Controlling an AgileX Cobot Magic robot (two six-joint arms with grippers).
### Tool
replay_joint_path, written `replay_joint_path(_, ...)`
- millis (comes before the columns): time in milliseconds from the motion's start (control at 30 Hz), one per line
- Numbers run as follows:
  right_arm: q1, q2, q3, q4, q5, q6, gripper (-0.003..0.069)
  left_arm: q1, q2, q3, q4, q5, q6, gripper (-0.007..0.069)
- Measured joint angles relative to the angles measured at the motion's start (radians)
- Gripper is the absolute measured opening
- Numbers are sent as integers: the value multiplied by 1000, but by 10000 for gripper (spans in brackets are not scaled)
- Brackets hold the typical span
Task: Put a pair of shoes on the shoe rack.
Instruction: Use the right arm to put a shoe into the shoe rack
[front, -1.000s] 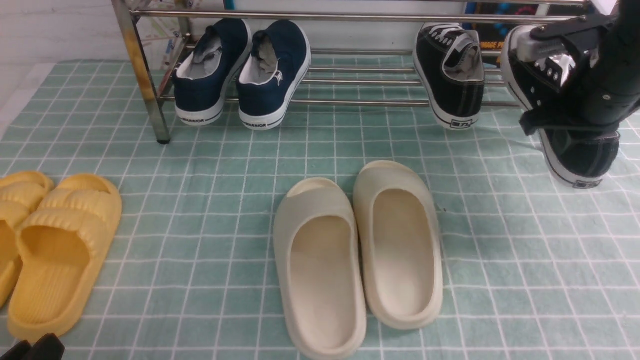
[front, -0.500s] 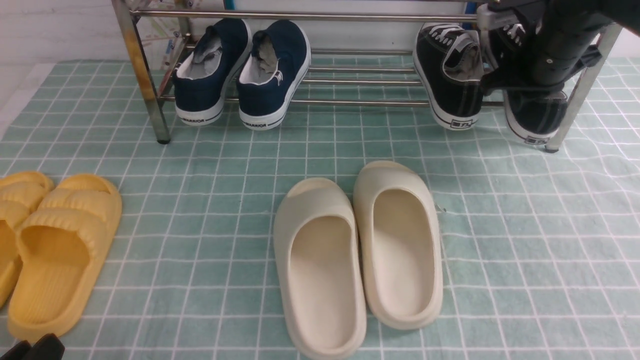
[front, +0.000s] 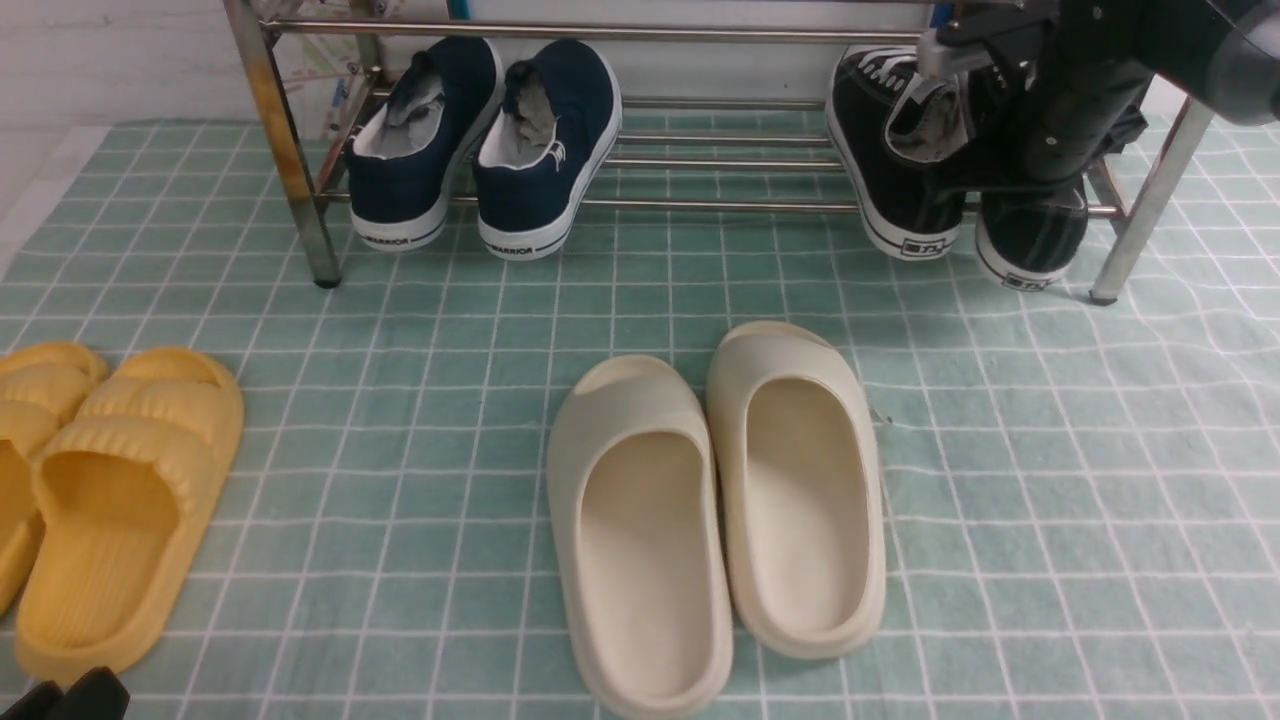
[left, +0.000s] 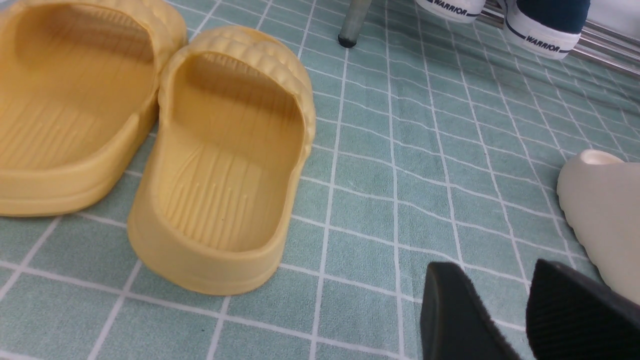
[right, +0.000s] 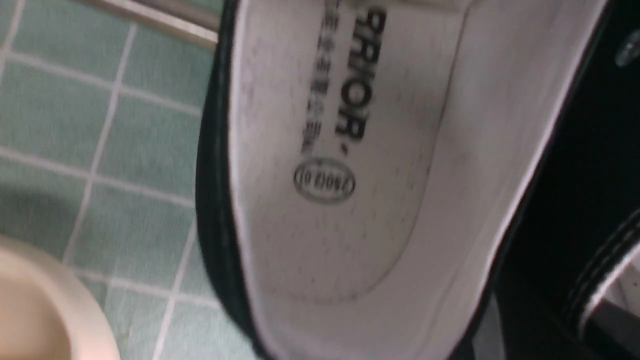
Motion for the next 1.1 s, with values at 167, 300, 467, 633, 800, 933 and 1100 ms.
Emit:
replay_joint_path(167,0,2,-20,-2,-22,1,31,0,0,0,0,0,0,240)
replay_joint_path(300,0,2,-22,-7,-28,0,63,0,0,0,0,0,0,240)
replay_joint_path(467,0,-2,-29,-26,-26,0,230,0,0,0,0,0,0,240)
replay_joint_path(633,0,-40,-32,-28,58,0,409,0,0,0,0,0,0,240)
replay_joint_path(800,0,-108,-32,-39,174,-19,467,0,0,0,0,0,0,240)
replay_joint_path(933,0,-169,-32,-44,241,-55,433,0,0,0,0,0,0,240)
replay_joint_path(1100,0,-228,-27,-24,255,-80,314,0,0,0,0,0,0,240)
